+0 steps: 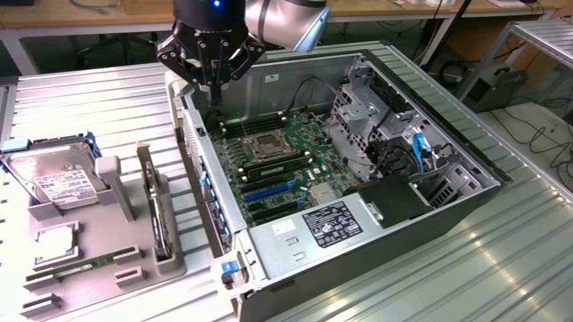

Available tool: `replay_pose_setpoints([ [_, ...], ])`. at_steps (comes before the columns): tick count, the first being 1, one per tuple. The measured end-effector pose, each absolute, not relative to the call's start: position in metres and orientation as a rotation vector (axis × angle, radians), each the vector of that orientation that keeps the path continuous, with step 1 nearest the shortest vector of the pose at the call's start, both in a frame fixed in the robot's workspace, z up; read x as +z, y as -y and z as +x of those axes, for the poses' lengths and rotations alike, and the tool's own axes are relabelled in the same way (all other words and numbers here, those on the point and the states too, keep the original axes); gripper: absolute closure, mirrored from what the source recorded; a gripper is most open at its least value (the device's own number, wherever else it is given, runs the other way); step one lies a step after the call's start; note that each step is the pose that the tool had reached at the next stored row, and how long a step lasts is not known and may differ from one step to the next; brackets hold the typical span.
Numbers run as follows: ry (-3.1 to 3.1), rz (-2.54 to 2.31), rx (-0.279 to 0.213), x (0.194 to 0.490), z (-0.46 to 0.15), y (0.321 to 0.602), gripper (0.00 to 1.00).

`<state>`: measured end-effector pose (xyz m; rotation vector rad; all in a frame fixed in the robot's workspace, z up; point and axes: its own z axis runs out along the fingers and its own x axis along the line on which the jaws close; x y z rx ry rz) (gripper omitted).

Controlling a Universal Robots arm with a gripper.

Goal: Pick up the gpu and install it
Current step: 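Reach for the gpu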

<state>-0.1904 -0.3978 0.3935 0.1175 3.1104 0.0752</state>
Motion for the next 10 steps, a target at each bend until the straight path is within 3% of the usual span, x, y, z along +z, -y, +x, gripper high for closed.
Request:
replay_pose_setpoints([
  [10,-3.11,0.118,0.075,0.3933,-0.1952,0.3978,0.89],
])
